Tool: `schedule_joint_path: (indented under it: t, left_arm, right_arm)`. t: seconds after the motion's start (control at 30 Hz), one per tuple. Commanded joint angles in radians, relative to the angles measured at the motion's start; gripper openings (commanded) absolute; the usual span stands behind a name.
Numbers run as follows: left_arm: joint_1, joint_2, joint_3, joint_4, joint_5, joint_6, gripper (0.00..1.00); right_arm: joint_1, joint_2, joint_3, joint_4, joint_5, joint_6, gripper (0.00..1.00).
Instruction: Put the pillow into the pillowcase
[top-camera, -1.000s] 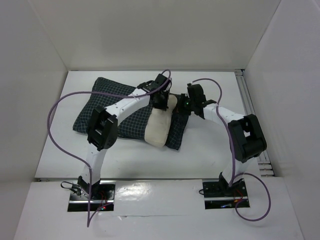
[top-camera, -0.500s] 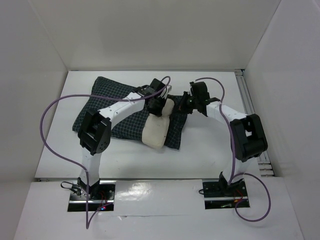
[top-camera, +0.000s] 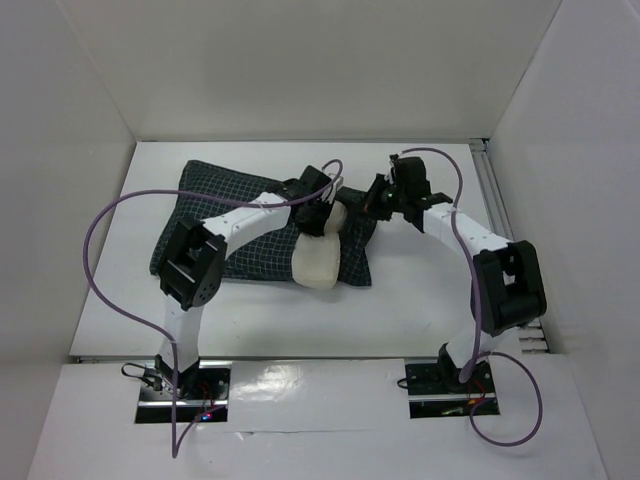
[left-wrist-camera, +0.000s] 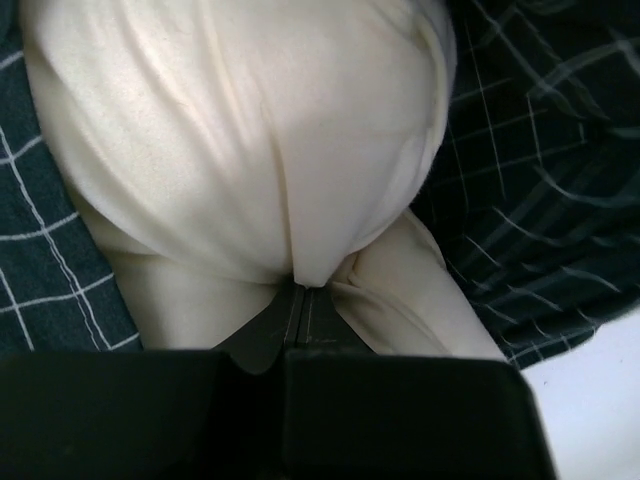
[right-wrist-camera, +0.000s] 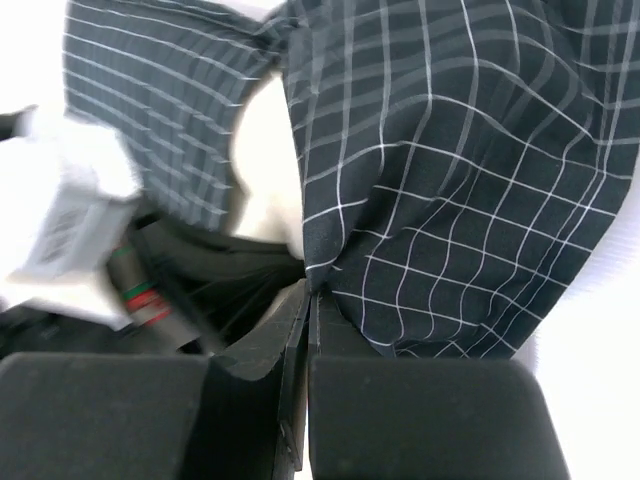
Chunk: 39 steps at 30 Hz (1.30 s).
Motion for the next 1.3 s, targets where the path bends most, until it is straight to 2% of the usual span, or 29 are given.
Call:
schedule_joint_path:
  t: [0.0, 0.2, 0.47, 0.6, 0.63, 0.67, 0.7, 0.73, 0.8, 0.83, 0.93, 0.97, 1.07, 1.1, 1.2, 1.27]
  left_arm:
    - [-0.010, 0.099, -0.097, -0.385, 0.016, 0.029, 0.00]
    - [-0.010, 0.128, -0.056, -0.365, -0.013, -0.007, 0.00]
    - [0.022, 0.118, 0.042, -0.341, -0.045, -0.109, 0.00]
    - [0.022, 0.067, 0.122, -0.303, -0.045, -0.154, 0.00]
    - [0.022, 0.055, 0.146, -0.303, -0.045, -0.163, 0.00]
    - [0.031, 0.055, 0.188, -0.303, -0.045, -0.174, 0.00]
    - [0.031, 0.055, 0.208, -0.303, -0.031, -0.174, 0.00]
    - [0.031, 0.055, 0.228, -0.314, -0.031, -0.174, 0.00]
    - [0.031, 0.068, 0.291, -0.376, -0.017, -0.154, 0.00]
    - [0.031, 0.081, 0.315, -0.419, -0.057, -0.154, 0.00]
    - [-0.018, 0.104, 0.378, -0.557, -0.169, -0.136, 0.15]
    - [-0.018, 0.104, 0.366, -0.594, -0.169, -0.145, 0.27]
    - [-0.040, -0.022, 0.224, -0.564, -0.126, -0.145, 0.43]
    - [-0.040, -0.055, 0.154, -0.564, -0.116, -0.155, 0.52]
    - [-0.049, -0.166, 0.052, -0.564, -0.097, -0.165, 0.67]
    - [-0.058, -0.235, -0.008, -0.578, -0.097, -0.189, 0.69]
  right_arm:
    - [-0.077, -0.155, 0.130, 0.324, 0.047, 0.013, 0.00]
    - [-0.077, -0.221, 0.099, 0.324, -0.054, 0.013, 0.00]
    - [-0.077, -0.293, 0.036, 0.102, -0.037, -0.073, 0.00]
    - [-0.077, -0.195, 0.027, -0.061, -0.002, -0.139, 0.00]
    - [-0.077, -0.147, 0.027, -0.119, 0.018, -0.157, 0.03]
    - [-0.077, -0.129, 0.027, -0.143, 0.033, -0.168, 0.15]
    - [-0.077, -0.113, 0.027, -0.177, 0.068, -0.168, 0.34]
    - [-0.068, -0.113, 0.027, -0.177, 0.082, -0.168, 0.35]
    - [-0.068, -0.136, -0.011, -0.177, 0.125, -0.168, 0.53]
    - [-0.068, -0.167, -0.023, -0.188, 0.137, -0.168, 0.53]
    - [-0.068, -0.226, -0.065, -0.248, 0.177, -0.168, 0.54]
    - [-0.059, -0.246, -0.085, -0.259, 0.177, -0.168, 0.54]
    - [-0.035, -0.311, -0.178, -0.259, 0.177, -0.142, 0.54]
    - [-0.034, -0.311, -0.209, -0.259, 0.187, -0.142, 0.54]
    - [-0.013, -0.325, -0.241, -0.259, 0.196, -0.117, 0.54]
    - [-0.001, -0.334, -0.257, -0.250, 0.196, -0.098, 0.54]
